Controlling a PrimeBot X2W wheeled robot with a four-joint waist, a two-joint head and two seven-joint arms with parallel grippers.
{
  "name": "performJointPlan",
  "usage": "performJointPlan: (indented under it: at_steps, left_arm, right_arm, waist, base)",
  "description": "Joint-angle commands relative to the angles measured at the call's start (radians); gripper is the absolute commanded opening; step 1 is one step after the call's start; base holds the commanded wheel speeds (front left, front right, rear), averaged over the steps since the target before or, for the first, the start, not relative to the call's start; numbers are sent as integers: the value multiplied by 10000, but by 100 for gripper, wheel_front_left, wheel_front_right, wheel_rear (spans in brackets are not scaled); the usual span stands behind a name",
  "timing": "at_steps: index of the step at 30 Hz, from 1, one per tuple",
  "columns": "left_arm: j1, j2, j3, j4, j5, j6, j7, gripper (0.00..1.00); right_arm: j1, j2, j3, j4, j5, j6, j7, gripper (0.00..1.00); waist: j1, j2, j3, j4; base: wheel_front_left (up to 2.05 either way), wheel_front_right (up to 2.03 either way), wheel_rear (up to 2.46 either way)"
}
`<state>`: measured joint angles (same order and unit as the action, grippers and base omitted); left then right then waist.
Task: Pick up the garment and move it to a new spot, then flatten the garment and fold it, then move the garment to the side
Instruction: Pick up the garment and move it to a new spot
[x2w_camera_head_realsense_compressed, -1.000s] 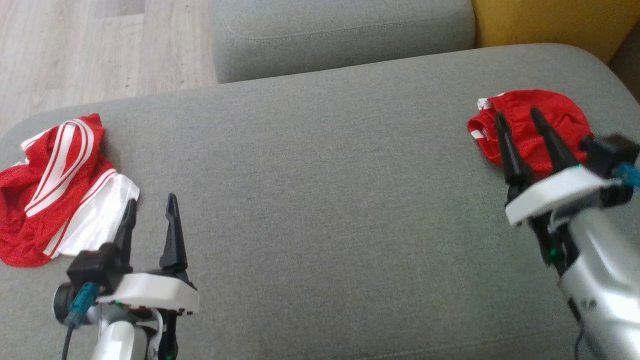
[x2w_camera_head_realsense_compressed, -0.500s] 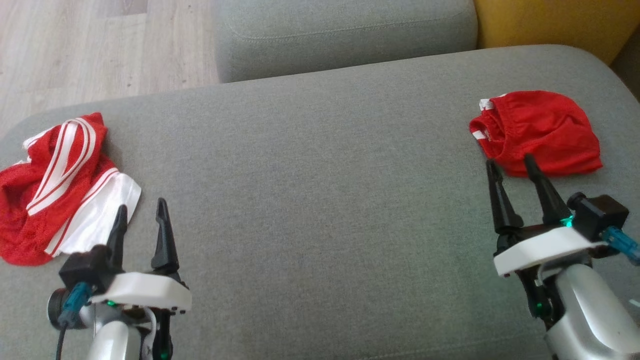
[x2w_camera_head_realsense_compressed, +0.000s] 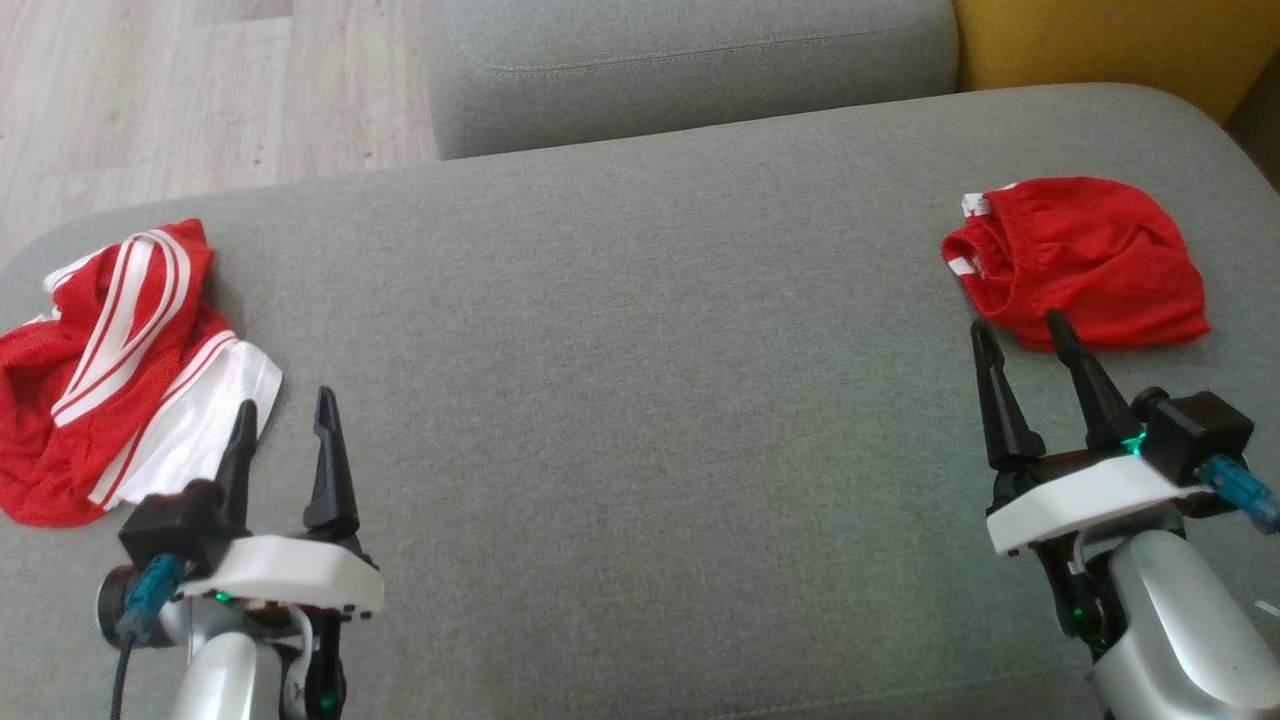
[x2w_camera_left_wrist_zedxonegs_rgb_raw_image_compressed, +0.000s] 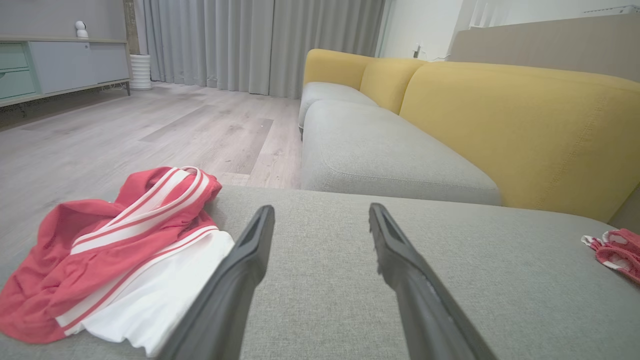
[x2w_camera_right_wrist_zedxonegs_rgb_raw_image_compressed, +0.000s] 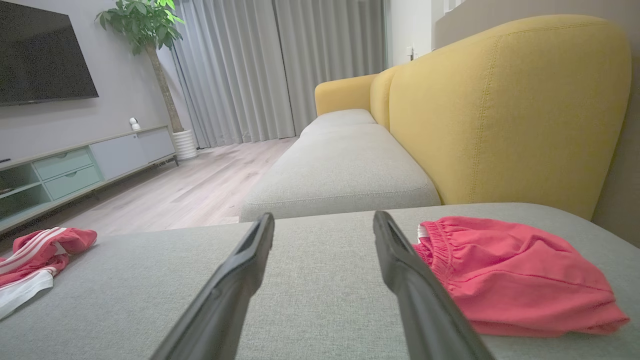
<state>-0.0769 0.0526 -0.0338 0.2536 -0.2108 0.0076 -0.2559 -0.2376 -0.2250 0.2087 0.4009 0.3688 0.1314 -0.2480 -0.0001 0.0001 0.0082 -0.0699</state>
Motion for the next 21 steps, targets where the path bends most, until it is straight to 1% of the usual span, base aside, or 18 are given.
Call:
performJointPlan:
  at_steps: [1,5,10,11,21]
  left_arm:
    - [-546,45,404,-291,96,-29,-59,100]
    - [-572,24,450,-256,102,-54,-59,100]
    - [-606,6,454,-195,131,-46,-59,100]
    - [-606,6,454,-195,131,-46,-59,100]
    - [-469,-9,474,-223,140,61,-59,100]
  right_arm:
    - [-244,56,84,-281,-97,-7,-137,100]
    - [-271,50,126,-242,-153,-7,-137,100]
    - [-273,76,225,-249,-116,-7,-137,100]
    - [-273,76,225,-249,-116,-7,-137,100]
    - [-325,134,590,-251,-36,-7,-137,100]
  waist:
    - [1,-1,1,38]
    - [1,-1,22,257]
    - [1,-1,54,895]
    - [1,-1,54,895]
    - [1,-1,135,2808]
  base:
    - [0,0,0]
    - [0,0,0]
    - [0,0,0]
    - [0,0,0]
    - [0,0,0]
